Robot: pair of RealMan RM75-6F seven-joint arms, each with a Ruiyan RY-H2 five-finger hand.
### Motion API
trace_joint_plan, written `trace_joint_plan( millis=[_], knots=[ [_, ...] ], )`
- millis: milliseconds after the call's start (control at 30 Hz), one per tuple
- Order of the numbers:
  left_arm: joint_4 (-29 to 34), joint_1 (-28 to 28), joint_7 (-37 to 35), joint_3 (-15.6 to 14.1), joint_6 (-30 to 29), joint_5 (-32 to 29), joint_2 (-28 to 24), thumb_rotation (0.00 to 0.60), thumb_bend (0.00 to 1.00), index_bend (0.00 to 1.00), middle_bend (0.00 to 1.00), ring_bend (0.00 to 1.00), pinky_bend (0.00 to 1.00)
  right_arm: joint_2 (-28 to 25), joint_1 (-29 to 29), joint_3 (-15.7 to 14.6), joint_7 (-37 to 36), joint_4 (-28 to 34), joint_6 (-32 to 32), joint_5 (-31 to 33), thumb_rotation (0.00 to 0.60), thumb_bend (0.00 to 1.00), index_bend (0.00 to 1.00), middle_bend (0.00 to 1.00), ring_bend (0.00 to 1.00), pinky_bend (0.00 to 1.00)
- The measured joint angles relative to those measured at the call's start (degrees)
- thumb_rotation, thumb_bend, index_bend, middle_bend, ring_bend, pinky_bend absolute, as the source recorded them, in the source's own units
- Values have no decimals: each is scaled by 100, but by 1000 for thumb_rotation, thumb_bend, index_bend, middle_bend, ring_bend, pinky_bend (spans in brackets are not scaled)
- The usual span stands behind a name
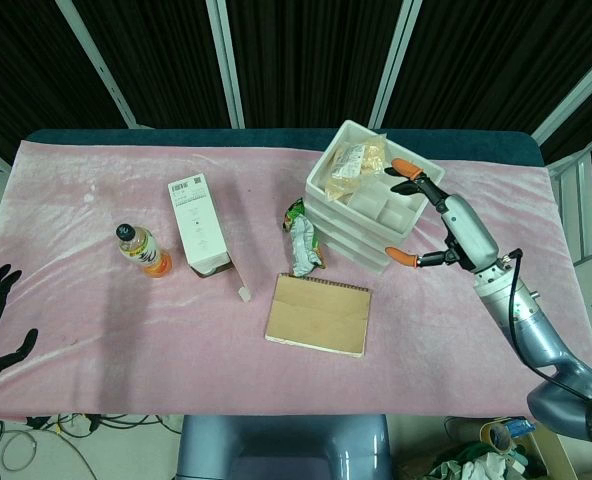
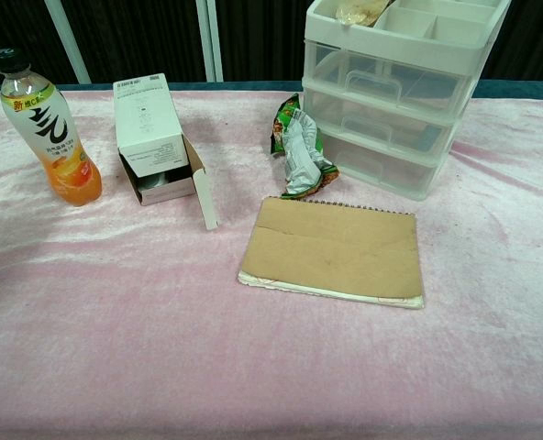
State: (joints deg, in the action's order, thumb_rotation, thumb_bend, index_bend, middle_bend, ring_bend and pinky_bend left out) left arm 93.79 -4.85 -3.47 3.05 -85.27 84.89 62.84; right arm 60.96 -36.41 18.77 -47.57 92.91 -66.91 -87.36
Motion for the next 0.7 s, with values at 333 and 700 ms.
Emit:
trace_joint_plan(
  millis=[333,700],
  knots=[
    [0,23,-8,-5,-60,35,-4,600,360,36,14,0,0,-6,-12,-115,25,76,-12,12,600,114,101,122,229,225],
    [31,6,29,-24,-30,69,-21,600,361,36,14,0,0,14,86,-275,128,141,-129,19,600,114,101,123,230,225]
  ],
)
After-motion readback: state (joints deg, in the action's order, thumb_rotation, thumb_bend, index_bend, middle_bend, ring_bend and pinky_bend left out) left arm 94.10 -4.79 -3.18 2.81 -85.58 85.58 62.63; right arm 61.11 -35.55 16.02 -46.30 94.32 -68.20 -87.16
